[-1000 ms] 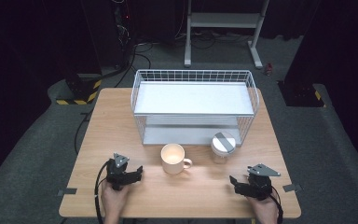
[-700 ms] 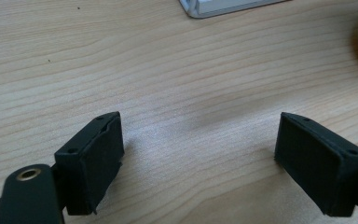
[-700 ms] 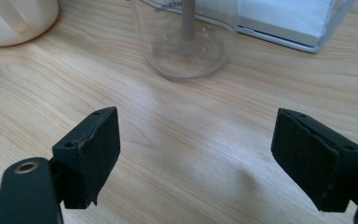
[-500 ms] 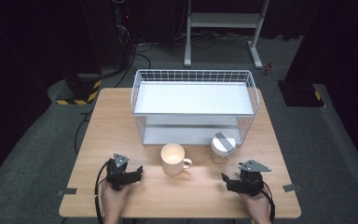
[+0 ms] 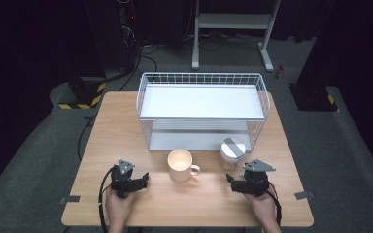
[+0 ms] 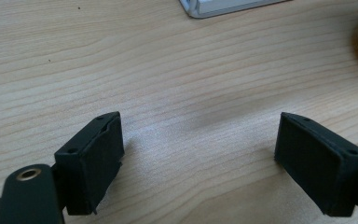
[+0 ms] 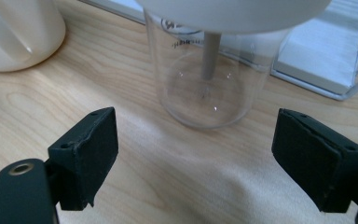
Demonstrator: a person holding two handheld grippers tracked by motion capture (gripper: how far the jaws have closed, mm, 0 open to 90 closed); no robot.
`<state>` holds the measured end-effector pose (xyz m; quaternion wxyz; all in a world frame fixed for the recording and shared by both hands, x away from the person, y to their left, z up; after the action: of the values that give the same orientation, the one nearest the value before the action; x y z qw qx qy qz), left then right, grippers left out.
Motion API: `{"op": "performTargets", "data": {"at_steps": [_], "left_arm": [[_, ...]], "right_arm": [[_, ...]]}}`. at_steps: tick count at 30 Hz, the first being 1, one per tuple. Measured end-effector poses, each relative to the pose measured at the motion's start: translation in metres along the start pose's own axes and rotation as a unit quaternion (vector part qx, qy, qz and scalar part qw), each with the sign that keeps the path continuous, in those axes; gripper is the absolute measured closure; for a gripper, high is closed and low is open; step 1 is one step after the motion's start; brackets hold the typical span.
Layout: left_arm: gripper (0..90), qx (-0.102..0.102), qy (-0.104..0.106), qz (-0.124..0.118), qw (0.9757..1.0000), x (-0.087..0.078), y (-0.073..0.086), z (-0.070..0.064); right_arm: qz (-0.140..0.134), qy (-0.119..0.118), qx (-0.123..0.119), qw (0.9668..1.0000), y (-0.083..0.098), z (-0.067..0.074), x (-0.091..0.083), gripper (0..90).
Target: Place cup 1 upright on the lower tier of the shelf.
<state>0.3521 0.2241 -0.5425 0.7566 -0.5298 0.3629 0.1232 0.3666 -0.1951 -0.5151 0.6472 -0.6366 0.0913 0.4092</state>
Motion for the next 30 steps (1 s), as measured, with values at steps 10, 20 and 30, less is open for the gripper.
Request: {"op": "performTargets", "data": {"at_steps": [10,20,30], "left_arm": [[15.7,0.0,0.0,0.0,1.0,0.0,0.0,0.0],[15.7,-0.001,0.0,0.0,1.0,0.0,0.0,0.0],[15.7,-0.001,0.0,-0.001,1.0,0.0,0.0,0.0]], "right_arm": [[-0.005,0.01,-0.008,0.9999,-0.011,0.002,0.009,14.0],[-0.011,0.02,-0.014,0.9997,-0.02,0.004,0.02,13.8],[-0.022,0.015,-0.002,0.9996,-0.023,0.002,0.027,13.3]]}}
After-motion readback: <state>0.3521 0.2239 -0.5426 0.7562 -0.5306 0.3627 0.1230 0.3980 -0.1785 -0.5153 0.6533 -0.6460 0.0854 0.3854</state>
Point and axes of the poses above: each handheld gripper's, and its own axes: x roughly forward along the jaws, y roughly out of its underside, z roughly to its left, the point moved 2 cm from there along x, roughly forward along the jaws, and after that the axes turned 13 degrees about x, right-handed, at the moved point
